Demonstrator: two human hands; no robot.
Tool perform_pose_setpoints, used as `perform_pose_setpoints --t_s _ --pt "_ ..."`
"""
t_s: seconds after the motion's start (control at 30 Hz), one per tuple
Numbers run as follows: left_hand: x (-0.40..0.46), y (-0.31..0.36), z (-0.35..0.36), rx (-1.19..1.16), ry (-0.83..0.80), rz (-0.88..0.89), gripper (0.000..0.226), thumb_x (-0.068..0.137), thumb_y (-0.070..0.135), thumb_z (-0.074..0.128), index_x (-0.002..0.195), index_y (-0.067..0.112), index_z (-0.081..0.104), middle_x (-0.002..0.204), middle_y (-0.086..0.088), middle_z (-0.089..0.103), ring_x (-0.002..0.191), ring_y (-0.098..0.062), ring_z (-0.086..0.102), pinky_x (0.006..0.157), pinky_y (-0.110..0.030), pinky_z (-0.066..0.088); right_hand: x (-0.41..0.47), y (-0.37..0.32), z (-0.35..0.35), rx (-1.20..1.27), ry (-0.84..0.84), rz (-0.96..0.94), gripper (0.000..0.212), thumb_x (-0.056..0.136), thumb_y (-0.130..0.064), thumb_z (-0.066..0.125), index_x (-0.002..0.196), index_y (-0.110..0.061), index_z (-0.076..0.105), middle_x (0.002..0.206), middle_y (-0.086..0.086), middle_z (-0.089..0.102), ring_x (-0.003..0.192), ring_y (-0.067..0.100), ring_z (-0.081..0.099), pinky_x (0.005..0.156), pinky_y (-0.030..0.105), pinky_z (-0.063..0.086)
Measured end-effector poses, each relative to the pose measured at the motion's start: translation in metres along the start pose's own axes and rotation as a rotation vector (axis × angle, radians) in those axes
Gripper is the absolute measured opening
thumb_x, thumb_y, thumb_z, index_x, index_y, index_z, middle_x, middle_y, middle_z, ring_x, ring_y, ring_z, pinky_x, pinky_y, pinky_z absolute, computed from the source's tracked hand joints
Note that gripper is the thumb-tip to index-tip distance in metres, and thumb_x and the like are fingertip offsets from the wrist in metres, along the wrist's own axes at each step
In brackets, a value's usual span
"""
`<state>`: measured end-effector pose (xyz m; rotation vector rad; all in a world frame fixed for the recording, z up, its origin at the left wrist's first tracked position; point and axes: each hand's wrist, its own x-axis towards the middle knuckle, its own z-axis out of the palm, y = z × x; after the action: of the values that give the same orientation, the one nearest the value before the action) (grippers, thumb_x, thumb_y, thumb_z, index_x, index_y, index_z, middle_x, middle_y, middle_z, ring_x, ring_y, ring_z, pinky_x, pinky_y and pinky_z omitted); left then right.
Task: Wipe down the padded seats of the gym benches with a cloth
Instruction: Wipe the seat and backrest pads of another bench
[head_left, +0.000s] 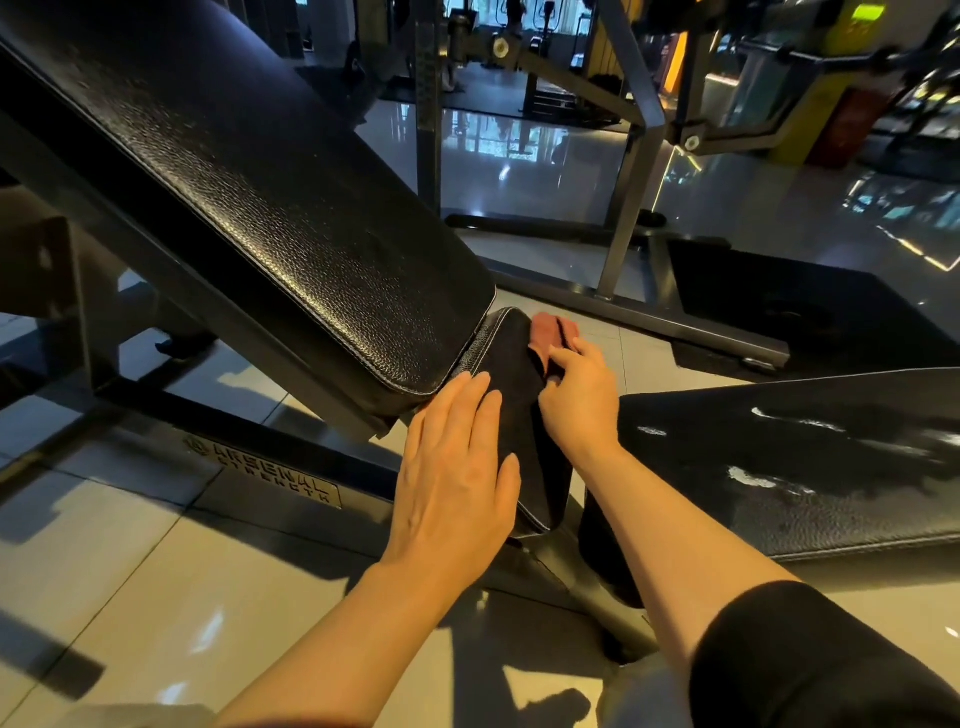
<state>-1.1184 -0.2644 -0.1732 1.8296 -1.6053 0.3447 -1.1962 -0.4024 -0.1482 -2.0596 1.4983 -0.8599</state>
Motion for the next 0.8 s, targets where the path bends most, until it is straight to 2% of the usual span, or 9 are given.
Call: perform_pose_setpoints --t_s 0.07,0.2,0.27,0.4,0.53,0.63,0.7,0.8 --pt "0.001 -0.001 0.001 -0.001 0.0 0.002 0.054 0.084 0.018 0.068 0.133 0.001 0.051 0.14 -0.014 0.048 0.136 -0.027 0.039 0.109 -0.044 0.038 0.001 -0.002 -0.002 0.005 0.014 0.037 0.042 0.092 0.002 0.055 0.131 -0.012 0.058 0.148 0.006 0.04 0.135 0.028 0.038 0.11 0.036 0.034" --pt "0.003 0.0 0.004 0.014 0.006 0.0 0.055 0.083 0.018 0.068 0.133 0.001 0.051 0.141 -0.015 0.047 0.136 -0.028 0.038 0.108 -0.044 0.036 -0.007 -0.019 -0.001 0.019 0.023 -0.242 0.047 0.094 0.001 0.05 0.135 -0.019 0.055 0.151 -0.001 0.037 0.134 0.02 0.032 0.101 0.021 0.024" --pt "0.004 0.002 0.005 0.022 0.01 -0.003 0.055 0.083 0.019 0.068 0.133 0.002 0.052 0.141 -0.015 0.048 0.137 -0.028 0.038 0.108 -0.045 0.037 -0.006 -0.018 0.0 -0.008 0.018 -0.269 0.048 0.093 0.002 0.049 0.135 -0.02 0.055 0.153 -0.002 0.035 0.134 0.02 0.032 0.1 0.021 0.025" --pt "0.003 0.0 0.005 0.021 0.014 0.006 0.055 0.083 0.019 0.068 0.132 0.002 0.052 0.141 -0.015 0.047 0.136 -0.029 0.039 0.108 -0.046 0.038 0.003 0.0 -0.001 -0.086 -0.011 -0.096 0.049 0.09 0.003 0.053 0.135 -0.017 0.055 0.15 0.002 0.038 0.133 0.026 0.038 0.107 0.033 0.035" --pt "0.001 -0.004 0.005 -0.013 0.008 0.015 0.053 0.087 0.023 0.059 0.134 0.001 0.05 0.143 -0.014 0.046 0.138 -0.028 0.036 0.108 -0.048 0.039 0.006 0.023 0.0 -0.183 -0.071 0.183 0.038 0.09 -0.004 0.059 0.127 -0.014 0.06 0.13 0.01 0.054 0.116 0.033 0.053 0.099 0.043 0.049" --pt "0.0 -0.003 0.004 -0.026 0.01 0.007 0.052 0.089 0.028 0.05 0.135 0.003 0.049 0.144 -0.013 0.045 0.139 -0.026 0.035 0.11 -0.046 0.037 0.003 0.02 -0.001 -0.179 -0.06 0.264 0.034 0.092 -0.008 0.059 0.125 -0.012 0.059 0.128 0.013 0.052 0.114 0.033 0.054 0.097 0.042 0.05" --pt "-0.001 -0.002 0.004 -0.035 0.021 0.002 0.052 0.091 0.031 0.046 0.135 0.003 0.048 0.145 -0.013 0.044 0.14 -0.025 0.033 0.112 -0.043 0.034 -0.001 0.009 -0.001 -0.124 -0.019 0.177 0.039 0.092 -0.004 0.058 0.13 -0.012 0.057 0.133 0.011 0.046 0.122 0.03 0.047 0.101 0.036 0.042" --pt "-0.002 0.0 0.004 -0.063 0.025 -0.02 0.053 0.09 0.026 0.056 0.137 0.003 0.046 0.146 -0.014 0.041 0.141 -0.026 0.03 0.113 -0.042 0.03 -0.016 -0.017 -0.006 -0.001 -0.008 -0.094 0.044 0.091 0.0 0.055 0.134 -0.014 0.055 0.141 0.005 0.041 0.13 0.023 0.037 0.101 0.024 0.031"
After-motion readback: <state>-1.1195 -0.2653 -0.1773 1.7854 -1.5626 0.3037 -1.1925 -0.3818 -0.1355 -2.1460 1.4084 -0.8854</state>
